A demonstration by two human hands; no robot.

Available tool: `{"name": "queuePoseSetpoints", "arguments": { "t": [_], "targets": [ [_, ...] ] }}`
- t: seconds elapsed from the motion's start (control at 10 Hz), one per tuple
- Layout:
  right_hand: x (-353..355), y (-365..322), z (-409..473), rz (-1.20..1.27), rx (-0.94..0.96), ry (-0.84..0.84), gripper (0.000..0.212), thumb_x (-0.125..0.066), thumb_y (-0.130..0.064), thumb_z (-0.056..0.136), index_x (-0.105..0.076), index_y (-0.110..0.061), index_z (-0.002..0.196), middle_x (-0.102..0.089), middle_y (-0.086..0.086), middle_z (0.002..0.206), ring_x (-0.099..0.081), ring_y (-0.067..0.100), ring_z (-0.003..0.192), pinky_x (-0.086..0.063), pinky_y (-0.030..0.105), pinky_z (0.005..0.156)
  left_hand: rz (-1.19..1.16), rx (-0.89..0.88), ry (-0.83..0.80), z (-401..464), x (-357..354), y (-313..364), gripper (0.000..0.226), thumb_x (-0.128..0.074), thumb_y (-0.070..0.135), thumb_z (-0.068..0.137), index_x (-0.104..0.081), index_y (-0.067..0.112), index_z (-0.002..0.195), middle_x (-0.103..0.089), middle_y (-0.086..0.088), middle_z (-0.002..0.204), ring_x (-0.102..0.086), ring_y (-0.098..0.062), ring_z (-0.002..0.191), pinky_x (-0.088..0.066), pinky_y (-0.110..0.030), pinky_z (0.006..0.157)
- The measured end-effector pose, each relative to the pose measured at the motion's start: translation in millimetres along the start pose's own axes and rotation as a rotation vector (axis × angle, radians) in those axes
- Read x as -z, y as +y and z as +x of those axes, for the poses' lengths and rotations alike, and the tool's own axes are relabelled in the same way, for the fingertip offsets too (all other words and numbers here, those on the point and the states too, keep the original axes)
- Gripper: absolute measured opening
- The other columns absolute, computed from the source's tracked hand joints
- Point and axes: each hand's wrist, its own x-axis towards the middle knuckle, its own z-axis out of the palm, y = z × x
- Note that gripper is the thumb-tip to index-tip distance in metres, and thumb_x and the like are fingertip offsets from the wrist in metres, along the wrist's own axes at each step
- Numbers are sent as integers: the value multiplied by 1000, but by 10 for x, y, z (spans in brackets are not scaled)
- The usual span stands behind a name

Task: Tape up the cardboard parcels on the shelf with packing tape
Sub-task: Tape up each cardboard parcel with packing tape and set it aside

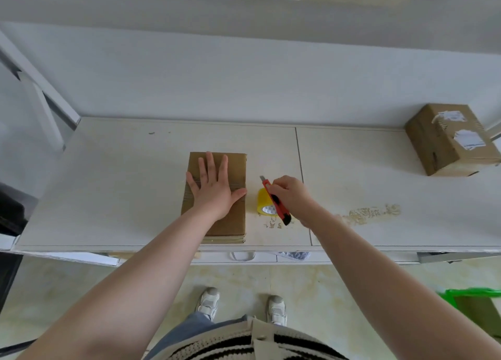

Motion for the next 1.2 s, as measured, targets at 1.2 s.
{"name": "queuePoseSetpoints", "arguments": {
  "t": [1.2],
  "targets": [
    [134,21,431,-282,109,-306,8,-70,-10,86,-69,-18,87,-68,-3,98,-59,13,98,-42,29,89,54,-1,-45,-2,31,9,92,-33,66,96,26,24,152,39,-13,155,31,-33,145,16,-60,113]
  ]
}}
